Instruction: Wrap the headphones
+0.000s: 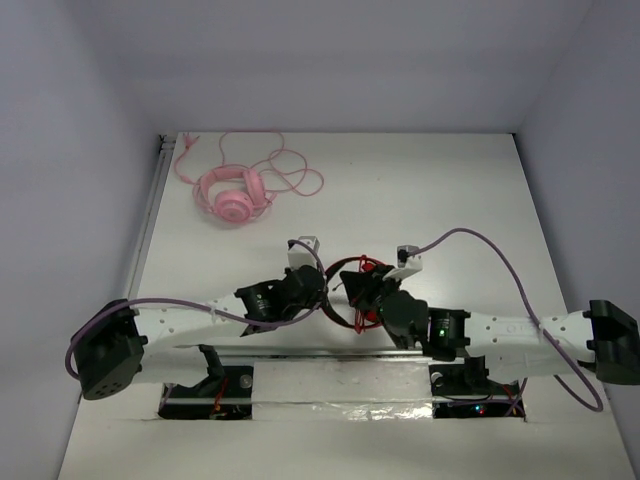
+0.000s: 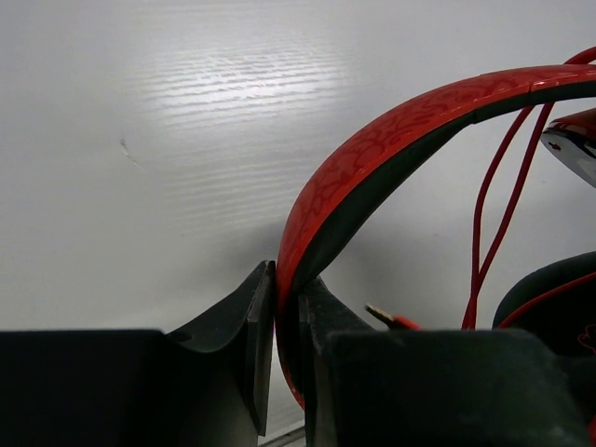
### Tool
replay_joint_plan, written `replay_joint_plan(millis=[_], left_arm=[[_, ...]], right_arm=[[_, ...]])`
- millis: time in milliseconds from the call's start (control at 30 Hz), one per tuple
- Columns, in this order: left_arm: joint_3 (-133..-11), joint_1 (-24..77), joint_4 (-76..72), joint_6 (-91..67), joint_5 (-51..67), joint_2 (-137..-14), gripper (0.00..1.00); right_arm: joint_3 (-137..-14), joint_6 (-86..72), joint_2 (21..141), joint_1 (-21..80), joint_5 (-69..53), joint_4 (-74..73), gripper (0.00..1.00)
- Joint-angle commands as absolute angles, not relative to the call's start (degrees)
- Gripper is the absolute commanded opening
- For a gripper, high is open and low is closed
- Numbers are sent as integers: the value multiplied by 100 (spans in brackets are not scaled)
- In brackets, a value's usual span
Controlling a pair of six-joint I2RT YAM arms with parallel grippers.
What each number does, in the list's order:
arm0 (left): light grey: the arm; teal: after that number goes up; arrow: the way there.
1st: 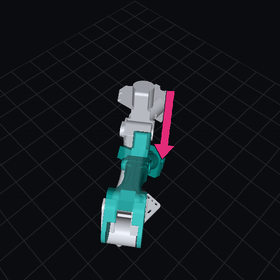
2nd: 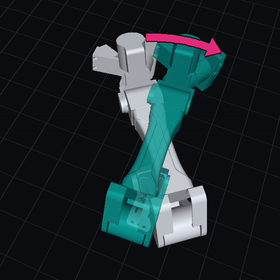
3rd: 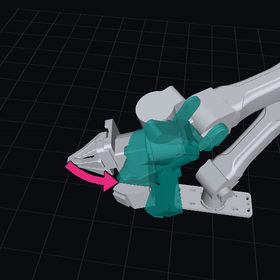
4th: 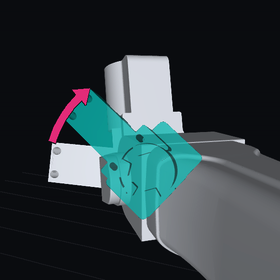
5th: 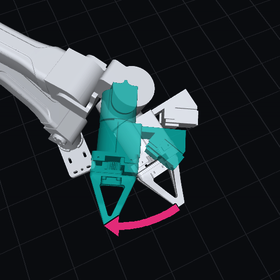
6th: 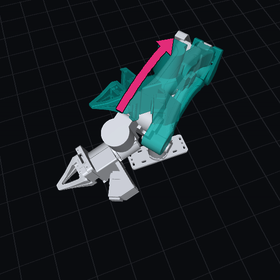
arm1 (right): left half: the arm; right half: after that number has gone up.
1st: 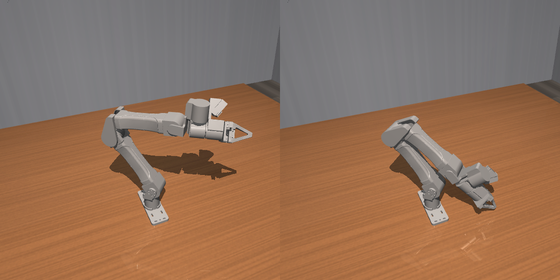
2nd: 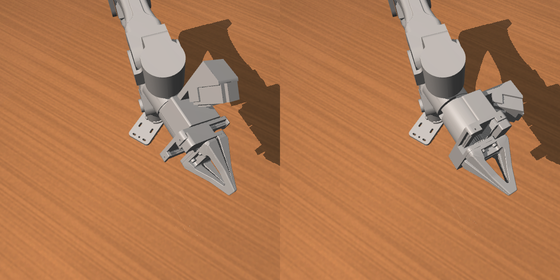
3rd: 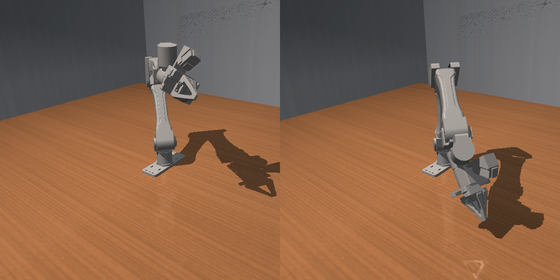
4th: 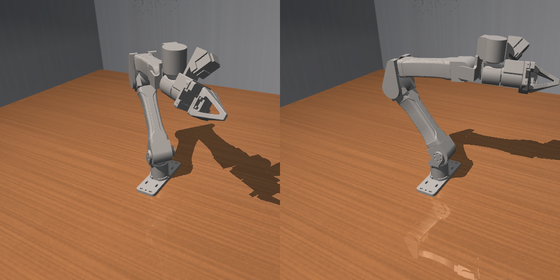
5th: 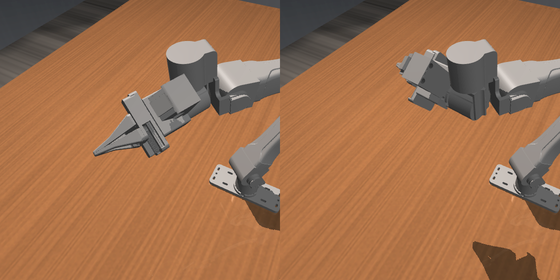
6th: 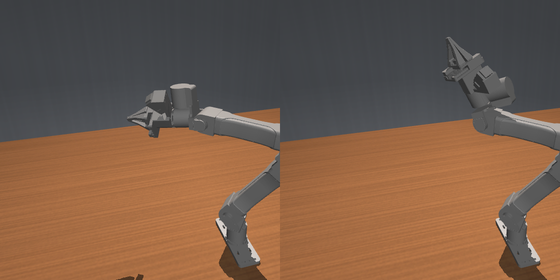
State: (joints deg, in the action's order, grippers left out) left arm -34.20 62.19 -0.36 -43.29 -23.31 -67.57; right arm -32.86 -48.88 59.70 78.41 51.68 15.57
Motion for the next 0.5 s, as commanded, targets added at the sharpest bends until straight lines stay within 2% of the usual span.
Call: replay_joint_plan(millis=[0,167,300,467], left_arm=[[-3419,6372,-527,-4728,-2030,-6837,0],[-3515,6547,-519,-4843,-1846,-7171,0],[-3533,6653,-597,-4948,-1714,-7347,0],[-3647,6653,-633,-5019,-1617,-7479,0]], right_arm=[[-3226,-5378,6038,7569,5888,2232,2],[-3120,-5520,6117,6962,5547,2478,8],[-3041,-5362,6248,6672,5186,2777,17],[-3050,-5475,6574,6530,4852,2786,21]])
